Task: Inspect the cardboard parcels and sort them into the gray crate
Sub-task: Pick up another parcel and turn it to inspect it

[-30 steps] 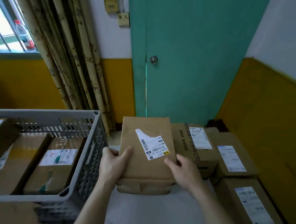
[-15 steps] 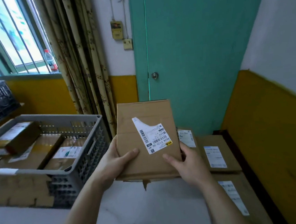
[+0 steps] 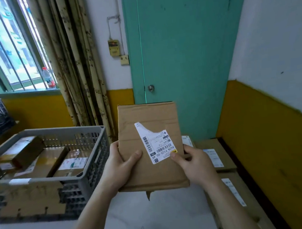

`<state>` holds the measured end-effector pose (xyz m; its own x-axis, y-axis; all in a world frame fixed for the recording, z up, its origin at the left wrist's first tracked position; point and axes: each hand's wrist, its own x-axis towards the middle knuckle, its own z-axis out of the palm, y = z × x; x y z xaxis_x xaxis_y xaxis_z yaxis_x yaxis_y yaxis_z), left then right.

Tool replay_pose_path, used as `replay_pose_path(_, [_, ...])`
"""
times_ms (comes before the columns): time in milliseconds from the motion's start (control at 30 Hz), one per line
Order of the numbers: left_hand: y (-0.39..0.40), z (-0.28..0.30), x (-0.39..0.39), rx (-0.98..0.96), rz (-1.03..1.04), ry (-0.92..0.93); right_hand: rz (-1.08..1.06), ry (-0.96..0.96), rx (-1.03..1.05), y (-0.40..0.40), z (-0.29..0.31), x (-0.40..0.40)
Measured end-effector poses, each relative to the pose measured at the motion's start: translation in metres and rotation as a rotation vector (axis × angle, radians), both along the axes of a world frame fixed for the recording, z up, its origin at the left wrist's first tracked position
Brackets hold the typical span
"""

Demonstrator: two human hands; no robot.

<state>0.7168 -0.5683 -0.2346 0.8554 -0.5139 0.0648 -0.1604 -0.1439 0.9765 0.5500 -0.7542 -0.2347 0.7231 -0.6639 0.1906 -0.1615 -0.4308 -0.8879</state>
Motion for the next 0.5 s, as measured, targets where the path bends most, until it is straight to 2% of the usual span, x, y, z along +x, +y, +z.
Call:
replay_pose_path(200, [0.03,0.011,0.003,0.006,0.015,-0.032,-0.006,0.003,-0.007,0.035,0.009,-0.004])
replay_pose_path(367, [0.037,0.014,-0.001,0.096,-0.017,-0.215,-0.078,0.016,-0.124,0.053,0.007,-0.011])
replay_pose_path(500, [0.041,0.007,-0.005,0.031,-0.036,-0.145,-0.102,0.034,-0.12,0.058,0.007,-0.019])
